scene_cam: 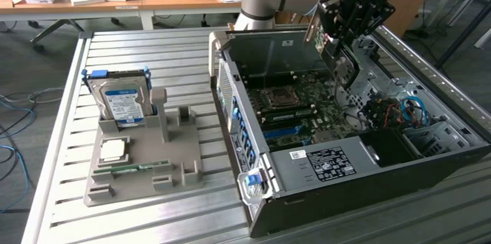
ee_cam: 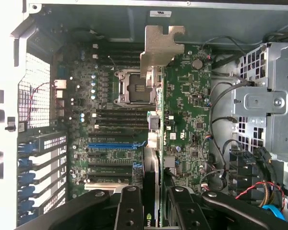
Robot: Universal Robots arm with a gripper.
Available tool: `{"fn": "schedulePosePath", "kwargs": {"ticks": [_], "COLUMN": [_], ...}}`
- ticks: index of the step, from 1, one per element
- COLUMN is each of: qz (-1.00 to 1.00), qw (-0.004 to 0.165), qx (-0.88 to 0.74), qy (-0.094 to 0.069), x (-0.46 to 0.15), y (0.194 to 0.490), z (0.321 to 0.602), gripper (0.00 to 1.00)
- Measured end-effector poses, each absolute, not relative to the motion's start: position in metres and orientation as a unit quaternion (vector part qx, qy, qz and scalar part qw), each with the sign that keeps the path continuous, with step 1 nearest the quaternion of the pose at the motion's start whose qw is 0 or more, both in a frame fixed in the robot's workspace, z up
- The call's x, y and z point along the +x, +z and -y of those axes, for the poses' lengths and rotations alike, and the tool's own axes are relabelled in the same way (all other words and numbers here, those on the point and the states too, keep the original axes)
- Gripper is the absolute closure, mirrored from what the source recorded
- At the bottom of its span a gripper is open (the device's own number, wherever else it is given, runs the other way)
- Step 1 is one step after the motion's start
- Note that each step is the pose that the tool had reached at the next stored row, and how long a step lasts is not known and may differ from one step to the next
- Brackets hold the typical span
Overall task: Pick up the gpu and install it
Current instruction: 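Insert the gpu into the slot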
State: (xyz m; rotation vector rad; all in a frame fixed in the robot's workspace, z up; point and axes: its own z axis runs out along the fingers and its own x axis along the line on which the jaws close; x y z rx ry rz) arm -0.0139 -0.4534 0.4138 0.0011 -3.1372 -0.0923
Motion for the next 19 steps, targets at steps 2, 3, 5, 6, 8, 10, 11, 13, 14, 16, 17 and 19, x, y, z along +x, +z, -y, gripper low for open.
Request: {"fn": "schedulePosePath", "kwargs": {"ticks": [2, 3, 5, 6, 8, 10, 11, 13, 14, 16, 17, 19], "qz": [0.999, 0.999, 0.999, 0.998, 0.997, 0.996, 0.995, 0.993, 0.992, 0.990, 0.988, 0.985], "qw": [0.002, 0.002, 0.003, 0.003, 0.004, 0.004, 0.004, 0.005, 0.005, 0.006, 0.006, 0.006], "qx": [0.014, 0.022, 0.040, 0.050, 0.068, 0.086, 0.095, 0.113, 0.122, 0.140, 0.150, 0.167], "qy": [-0.029, -0.029, -0.029, -0.029, -0.029, -0.029, -0.029, -0.029, -0.029, -0.029, -0.029, -0.029], "x": [-0.0139, -0.0139, -0.0139, -0.0139, -0.0139, -0.0139, -0.0139, -0.0139, -0.0139, -0.0139, -0.0139, -0.0139], "y": [0.4137, 0.4136, 0.4134, 0.4133, 0.4131, 0.4128, 0.4127, 0.4123, 0.4122, 0.4118, 0.4117, 0.4114], "z": [0.4534, 0.4534, 0.4534, 0.4534, 0.4534, 0.4534, 0.4534, 0.4534, 0.4534, 0.4534, 0.4534, 0.4534], "gripper": [0.74, 0.74, 0.74, 0.74, 0.74, 0.74, 0.74, 0.74, 0.74, 0.74, 0.74, 0.74]}}
